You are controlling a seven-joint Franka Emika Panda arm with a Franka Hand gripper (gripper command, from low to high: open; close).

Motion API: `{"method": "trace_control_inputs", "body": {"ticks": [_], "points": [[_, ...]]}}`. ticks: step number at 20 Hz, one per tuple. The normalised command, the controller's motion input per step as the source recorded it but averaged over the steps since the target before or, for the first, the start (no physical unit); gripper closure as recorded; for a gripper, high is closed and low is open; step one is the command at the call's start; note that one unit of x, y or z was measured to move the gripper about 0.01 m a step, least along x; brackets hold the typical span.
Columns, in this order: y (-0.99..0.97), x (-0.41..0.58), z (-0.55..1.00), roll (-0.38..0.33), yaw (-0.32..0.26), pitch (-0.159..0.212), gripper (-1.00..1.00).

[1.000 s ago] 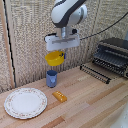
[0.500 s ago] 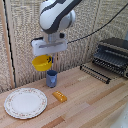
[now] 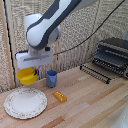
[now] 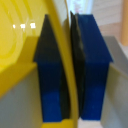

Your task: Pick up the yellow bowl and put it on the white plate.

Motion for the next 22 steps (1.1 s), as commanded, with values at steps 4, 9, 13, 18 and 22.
{"method": "trace_control_inputs", "body": {"ticks": [4, 9, 13, 18, 22], "points": [[0.35, 0.000, -0.53, -0.070, 0.138, 0.000, 1.00], [0.22, 0.118, -0.48, -0.081, 0.144, 0.000, 1.00], [0.06, 0.218, -0.43, -0.078, 0.159, 0.000, 1.00], [-0.02, 0.254, -0.29, -0.041, 0.180, -0.001, 1.00], [-0.12, 0.294, -0.06, 0.000, 0.202, -0.014, 1.00]]}}
